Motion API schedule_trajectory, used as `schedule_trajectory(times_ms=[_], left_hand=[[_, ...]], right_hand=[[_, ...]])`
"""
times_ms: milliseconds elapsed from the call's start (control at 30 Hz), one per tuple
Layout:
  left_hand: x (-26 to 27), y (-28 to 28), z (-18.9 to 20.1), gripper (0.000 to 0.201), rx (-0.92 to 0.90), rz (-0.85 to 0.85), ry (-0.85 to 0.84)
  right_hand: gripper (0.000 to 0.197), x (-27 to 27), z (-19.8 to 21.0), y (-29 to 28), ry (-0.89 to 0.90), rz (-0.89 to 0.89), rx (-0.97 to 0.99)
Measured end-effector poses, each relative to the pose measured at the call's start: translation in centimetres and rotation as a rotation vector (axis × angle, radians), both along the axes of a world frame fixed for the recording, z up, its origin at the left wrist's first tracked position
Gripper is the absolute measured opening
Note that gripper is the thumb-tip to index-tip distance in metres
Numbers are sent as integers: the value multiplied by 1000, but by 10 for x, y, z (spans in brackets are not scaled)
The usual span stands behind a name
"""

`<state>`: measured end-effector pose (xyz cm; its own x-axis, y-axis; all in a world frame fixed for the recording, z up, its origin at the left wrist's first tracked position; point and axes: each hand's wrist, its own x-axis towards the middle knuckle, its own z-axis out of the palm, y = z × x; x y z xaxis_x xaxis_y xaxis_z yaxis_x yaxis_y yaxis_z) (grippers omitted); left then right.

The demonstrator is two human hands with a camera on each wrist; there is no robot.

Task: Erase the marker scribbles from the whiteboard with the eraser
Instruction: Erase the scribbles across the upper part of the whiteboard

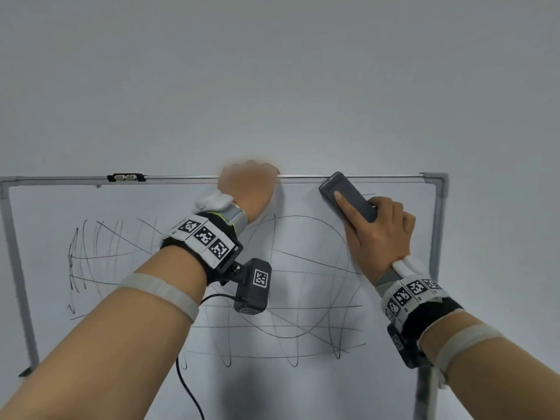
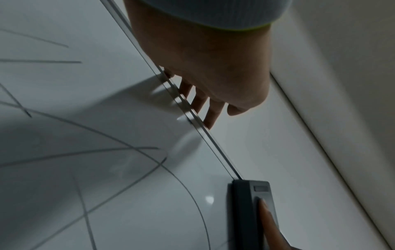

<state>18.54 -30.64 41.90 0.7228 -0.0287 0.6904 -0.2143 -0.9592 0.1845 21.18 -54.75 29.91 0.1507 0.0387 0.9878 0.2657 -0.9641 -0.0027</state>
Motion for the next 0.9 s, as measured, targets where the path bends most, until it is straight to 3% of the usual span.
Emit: schedule_trajectory(times_ms=[167, 300, 400, 567, 667, 733, 833, 900], left_hand=[[-1, -28, -12, 49, -52, -8, 1], [1, -54, -19, 44, -32, -69, -1], [6, -65, -24, 45, -30, -85, -37], [3, -62, -28, 55, -71, -106, -84], [3, -63, -30, 49, -87, -110, -89], [5, -63, -30, 54, -98, -116, -91], [5, -64, -31, 58, -110, -118, -104], [5, -64, -31, 59, -107, -116, -109]], right_hand=[[61, 2, -12, -45, -27, -20, 90], [66, 0, -24, -47, -1, -8, 127], [70, -2, -38, -39, 8, 54, -49], [82, -6, -79, -36, 88, 196, -594], [83, -8, -68, -43, 111, 195, -719], [82, -8, -43, -45, 86, 176, -632], [74, -2, -7, -44, 31, 164, -254], [71, -1, -4, -34, 5, 154, -137]])
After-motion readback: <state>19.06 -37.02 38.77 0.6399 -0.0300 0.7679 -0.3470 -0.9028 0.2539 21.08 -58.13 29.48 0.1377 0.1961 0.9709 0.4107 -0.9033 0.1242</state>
